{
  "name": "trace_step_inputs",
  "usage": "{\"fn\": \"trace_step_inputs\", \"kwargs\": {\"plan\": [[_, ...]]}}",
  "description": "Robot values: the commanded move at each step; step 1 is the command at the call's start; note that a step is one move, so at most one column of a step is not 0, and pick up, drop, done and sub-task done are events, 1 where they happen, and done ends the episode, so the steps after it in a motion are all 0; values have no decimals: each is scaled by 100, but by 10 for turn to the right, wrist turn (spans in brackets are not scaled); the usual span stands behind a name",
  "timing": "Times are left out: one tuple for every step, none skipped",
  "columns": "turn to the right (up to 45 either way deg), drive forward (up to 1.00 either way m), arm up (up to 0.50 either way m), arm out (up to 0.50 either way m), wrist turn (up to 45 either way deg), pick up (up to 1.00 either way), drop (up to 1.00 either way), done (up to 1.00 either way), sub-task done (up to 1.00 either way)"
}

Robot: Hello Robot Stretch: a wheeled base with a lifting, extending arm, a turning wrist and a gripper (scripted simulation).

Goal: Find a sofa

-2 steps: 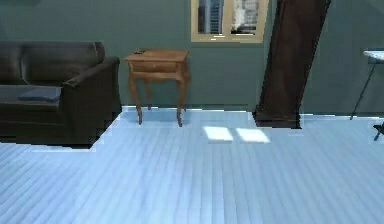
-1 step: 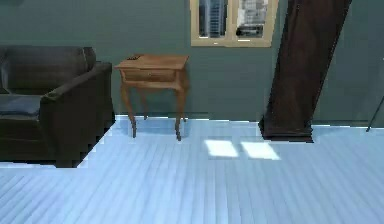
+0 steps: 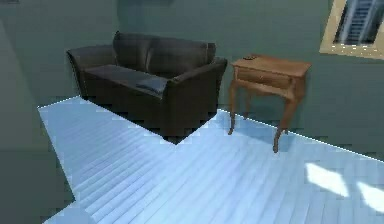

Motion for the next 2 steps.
{"fn": "trace_step_inputs", "kwargs": {"plan": [[0,100,0,0,0,0,0,0,0],[30,0,0,0,0,0,0,0,0]]}}
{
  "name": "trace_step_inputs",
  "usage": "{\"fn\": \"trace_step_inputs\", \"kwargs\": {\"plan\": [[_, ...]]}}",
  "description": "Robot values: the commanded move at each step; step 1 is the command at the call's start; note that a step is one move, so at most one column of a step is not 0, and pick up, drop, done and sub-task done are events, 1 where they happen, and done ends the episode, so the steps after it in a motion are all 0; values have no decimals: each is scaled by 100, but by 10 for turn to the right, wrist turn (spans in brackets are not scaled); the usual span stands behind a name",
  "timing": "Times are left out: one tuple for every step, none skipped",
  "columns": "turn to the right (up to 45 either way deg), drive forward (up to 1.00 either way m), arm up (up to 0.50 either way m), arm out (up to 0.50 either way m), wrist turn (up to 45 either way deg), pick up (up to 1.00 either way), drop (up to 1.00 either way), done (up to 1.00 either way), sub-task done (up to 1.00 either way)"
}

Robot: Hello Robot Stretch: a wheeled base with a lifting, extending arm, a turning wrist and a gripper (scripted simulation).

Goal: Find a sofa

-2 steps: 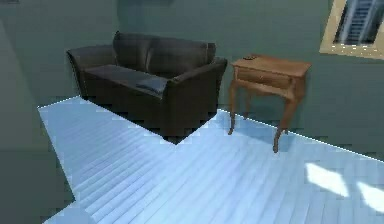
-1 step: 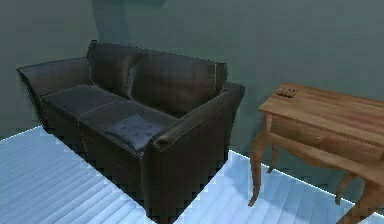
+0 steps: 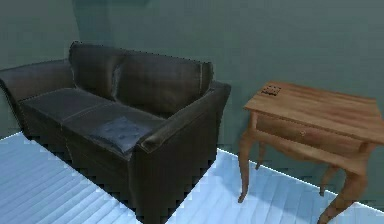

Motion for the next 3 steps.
{"fn": "trace_step_inputs", "kwargs": {"plan": [[0,20,0,0,0,0,0,0,0],[-240,0,0,0,0,0,0,0,0],[0,0,0,0,0,0,0,100,0]]}}
